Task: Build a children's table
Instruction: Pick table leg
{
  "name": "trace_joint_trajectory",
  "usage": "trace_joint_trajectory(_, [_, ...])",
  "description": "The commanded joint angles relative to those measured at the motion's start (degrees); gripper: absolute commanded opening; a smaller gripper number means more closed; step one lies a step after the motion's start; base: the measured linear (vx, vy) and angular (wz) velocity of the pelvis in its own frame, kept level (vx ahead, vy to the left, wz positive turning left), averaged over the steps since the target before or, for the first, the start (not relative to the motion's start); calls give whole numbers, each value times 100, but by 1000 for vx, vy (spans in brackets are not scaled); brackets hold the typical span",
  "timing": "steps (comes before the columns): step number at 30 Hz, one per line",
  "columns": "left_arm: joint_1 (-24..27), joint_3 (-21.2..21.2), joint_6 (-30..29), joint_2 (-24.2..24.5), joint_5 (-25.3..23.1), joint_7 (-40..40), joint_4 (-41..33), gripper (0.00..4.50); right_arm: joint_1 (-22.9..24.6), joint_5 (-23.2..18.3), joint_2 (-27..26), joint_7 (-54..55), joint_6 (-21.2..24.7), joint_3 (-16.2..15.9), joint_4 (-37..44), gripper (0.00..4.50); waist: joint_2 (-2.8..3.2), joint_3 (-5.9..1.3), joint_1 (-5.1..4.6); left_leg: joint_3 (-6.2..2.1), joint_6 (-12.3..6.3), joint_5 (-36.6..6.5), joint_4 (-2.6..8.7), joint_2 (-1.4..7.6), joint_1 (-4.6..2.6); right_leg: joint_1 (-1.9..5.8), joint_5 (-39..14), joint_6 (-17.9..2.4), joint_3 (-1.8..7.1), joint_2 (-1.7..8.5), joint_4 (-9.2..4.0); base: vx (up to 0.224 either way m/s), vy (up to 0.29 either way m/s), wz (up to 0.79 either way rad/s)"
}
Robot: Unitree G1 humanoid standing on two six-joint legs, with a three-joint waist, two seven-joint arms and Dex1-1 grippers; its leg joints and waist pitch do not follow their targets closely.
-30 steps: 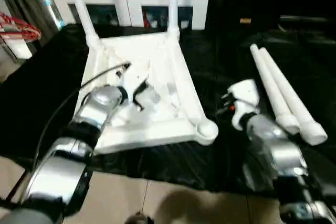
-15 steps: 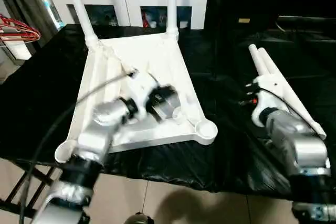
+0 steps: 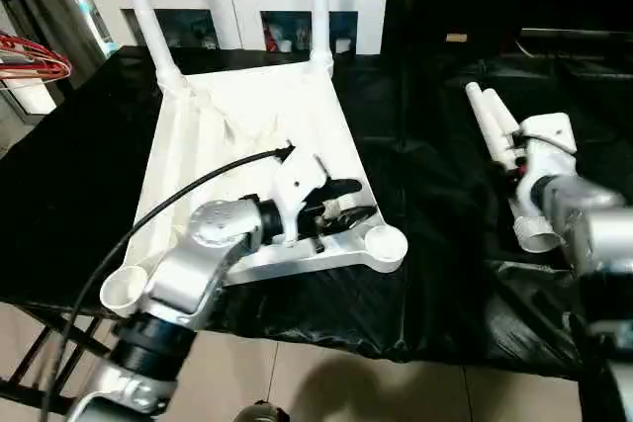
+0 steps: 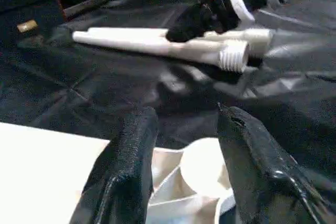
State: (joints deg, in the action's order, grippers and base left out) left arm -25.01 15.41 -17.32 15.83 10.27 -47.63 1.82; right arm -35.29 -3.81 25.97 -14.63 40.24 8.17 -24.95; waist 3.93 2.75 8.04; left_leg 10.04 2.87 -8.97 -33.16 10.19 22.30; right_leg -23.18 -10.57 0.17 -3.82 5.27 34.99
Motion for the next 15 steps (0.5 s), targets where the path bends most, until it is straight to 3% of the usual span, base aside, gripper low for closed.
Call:
trace_joint_trajectory(1, [44,176,-79,223,-215,-80,-122,255,-305,97,138,-54,-186,-23,-508,273,-108,-401,-18,-59,-18,-1137,309,195,-89,282,-1182,-981,213,271,-416,0,0,0])
trace_joint_trajectory(3, [54,185,-87,247,-226,-72,-117,290,-422,97,175,-83,-250,-12,-729,301,-115,-398,-28,-47,-3,-1146,297,189,-93,284,-1159,-1011,213,265,-414,0,0,0])
trace_joint_trajectory(6, [60,174,-130,259,-215,-51,-164,298,-613,95,232,-158,-357,-40,-1137,310,-115,-415,-12,-43,-46,-1038,280,186,-89,296,-998,-1094,206,267,-389,0,0,0])
trace_joint_trajectory(9, [31,149,-142,259,-262,14,-155,333,-848,183,300,-185,-341,-122,-1625,344,-118,-419,-10,-38,-82,-979,264,179,-79,302,-867,-1194,196,256,-374,0,0,0])
trace_joint_trajectory(11, [13,148,-178,289,-243,-5,-164,336,-1016,153,312,-307,-346,-120,-1952,346,-96,-422,-14,-42,-86,-1045,257,186,-81,299,-883,-1242,191,260,-365,0,0,0])
trace_joint_trajectory(15, [29,178,-269,361,-197,-76,-228,336,-1277,137,314,-304,-306,-83,-2519,346,-118,-410,-8,-40,-72,-1165,260,193,-83,291,-1025,-1258,187,263,-373,0,0,0])
